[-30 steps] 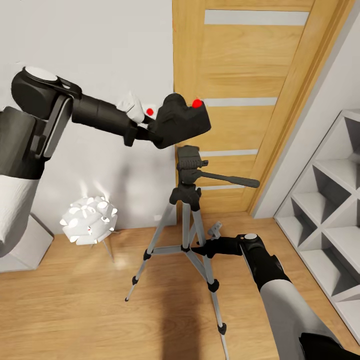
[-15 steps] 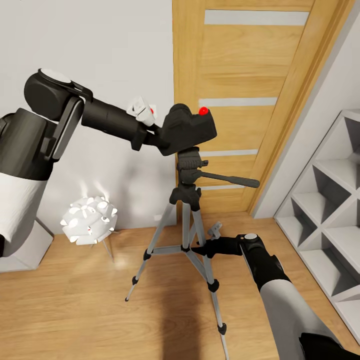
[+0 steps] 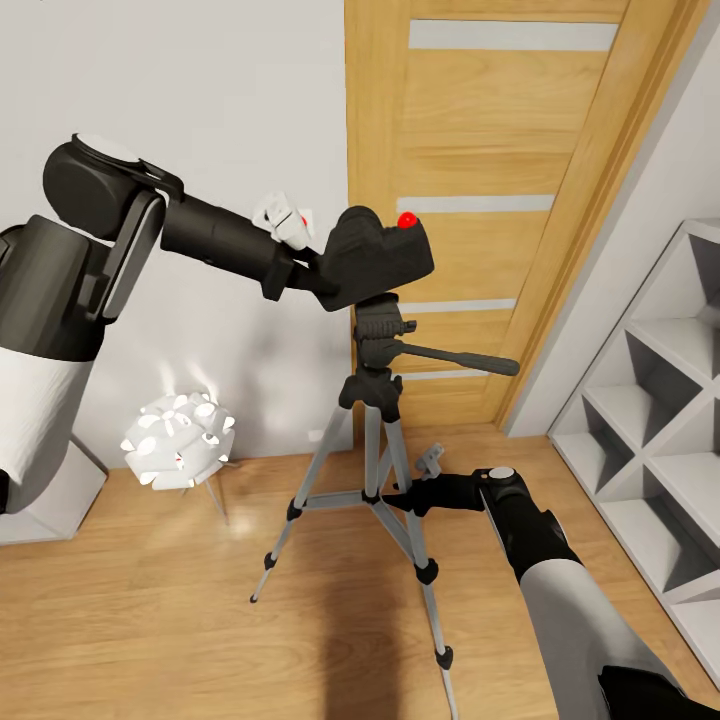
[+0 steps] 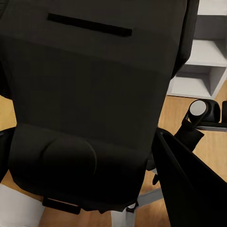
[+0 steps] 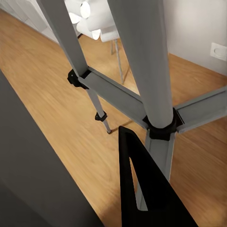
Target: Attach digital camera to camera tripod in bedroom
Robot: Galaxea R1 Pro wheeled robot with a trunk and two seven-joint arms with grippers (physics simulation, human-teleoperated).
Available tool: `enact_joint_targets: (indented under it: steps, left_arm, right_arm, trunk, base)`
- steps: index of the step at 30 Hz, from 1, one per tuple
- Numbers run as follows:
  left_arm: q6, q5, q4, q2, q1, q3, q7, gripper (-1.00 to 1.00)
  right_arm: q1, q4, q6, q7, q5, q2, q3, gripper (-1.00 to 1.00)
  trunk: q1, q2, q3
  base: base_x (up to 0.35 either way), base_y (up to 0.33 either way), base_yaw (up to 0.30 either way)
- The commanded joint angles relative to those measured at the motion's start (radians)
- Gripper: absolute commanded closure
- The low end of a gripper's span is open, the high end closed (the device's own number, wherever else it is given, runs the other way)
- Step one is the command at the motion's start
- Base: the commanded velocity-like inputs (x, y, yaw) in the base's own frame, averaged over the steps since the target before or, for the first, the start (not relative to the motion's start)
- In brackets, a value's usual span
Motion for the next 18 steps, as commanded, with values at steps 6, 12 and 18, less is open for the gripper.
enact_joint_targets:
  steps: [6,12,18]
  left_arm:
    - [0.010,0.009,-0.005,0.002,-0.002,-0.002,0.000,1.00]
    - [0.011,0.009,-0.018,0.004,-0.002,0.001,-0.002,1.00]
    - [0.009,0.009,-0.021,0.002,-0.002,-0.002,-0.001,1.00]
  right_arm:
    - [-0.001,0.038,0.016,0.010,0.015,0.002,-0.006,1.00]
    - [-0.001,0.038,0.016,0.010,0.015,0.002,-0.006,1.00]
    - [-0.001,0.038,0.016,0.010,0.015,0.002,-0.006,1.00]
  trunk:
    - [0.001,-0.002,-0.002]
    - [0.001,-0.002,-0.002]
    - [0.001,-0.002,-0.002]
  base:
    - [0.000,0.000,0.000]
    - [0.000,0.000,0.000]
    - [0.000,0.000,0.000]
